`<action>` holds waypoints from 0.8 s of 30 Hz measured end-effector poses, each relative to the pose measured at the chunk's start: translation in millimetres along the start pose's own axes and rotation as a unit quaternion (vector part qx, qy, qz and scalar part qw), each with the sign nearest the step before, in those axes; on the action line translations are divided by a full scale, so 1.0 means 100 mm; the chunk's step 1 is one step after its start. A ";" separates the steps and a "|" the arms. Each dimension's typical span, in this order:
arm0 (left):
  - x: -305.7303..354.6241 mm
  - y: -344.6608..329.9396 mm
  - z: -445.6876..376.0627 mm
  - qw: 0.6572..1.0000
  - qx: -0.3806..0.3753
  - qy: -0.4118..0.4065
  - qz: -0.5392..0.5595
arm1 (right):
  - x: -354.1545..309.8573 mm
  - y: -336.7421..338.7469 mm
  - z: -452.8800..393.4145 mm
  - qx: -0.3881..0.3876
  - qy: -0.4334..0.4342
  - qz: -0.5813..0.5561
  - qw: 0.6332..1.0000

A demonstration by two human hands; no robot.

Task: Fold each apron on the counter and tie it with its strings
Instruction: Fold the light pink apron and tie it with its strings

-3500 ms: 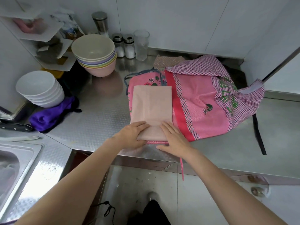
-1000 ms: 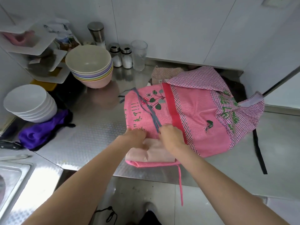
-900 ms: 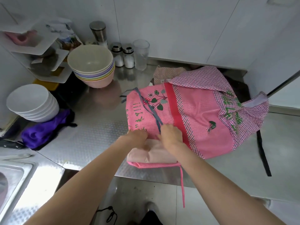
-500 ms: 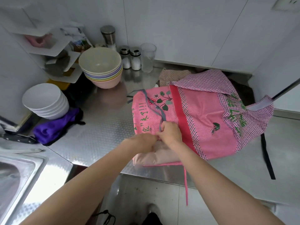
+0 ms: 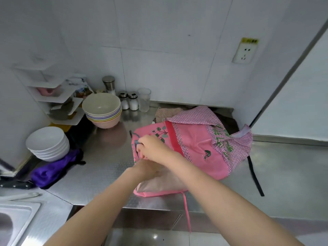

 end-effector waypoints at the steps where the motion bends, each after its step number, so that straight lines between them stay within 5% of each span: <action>1: -0.04 0.06 0.02 1.000 0.015 0.015 -0.003 | -0.10 0.08 0.06 0.018 0.016 -0.017 1.000; 8: -0.58 0.37 0.06 0.964 0.127 0.128 0.196 | -0.08 0.61 0.46 0.142 0.016 -0.372 0.917; 13: -0.71 0.59 0.12 0.794 0.218 0.158 0.544 | 0.24 0.66 0.63 0.170 -0.040 -0.498 0.850; 17: -0.71 0.83 0.25 0.693 0.215 0.092 0.682 | 0.62 0.50 0.77 0.139 -0.124 -0.574 0.797; 21: -0.47 1.10 0.43 0.734 0.126 -0.042 0.667 | 0.87 0.28 0.83 0.077 -0.206 -0.643 0.733; 24: -0.28 1.15 0.55 0.776 0.026 -0.113 0.620 | 0.89 0.10 0.84 -0.002 -0.251 -0.630 0.735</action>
Point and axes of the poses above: each hand's wrist, its own z-axis away from the middle knuckle, its own y-axis out of the back of the hand, x = y × z, the point moved 7 cm from there along -z, towards the middle knuckle, and after that the axes turned 2 degrees about -y, right-handed, at the moved point
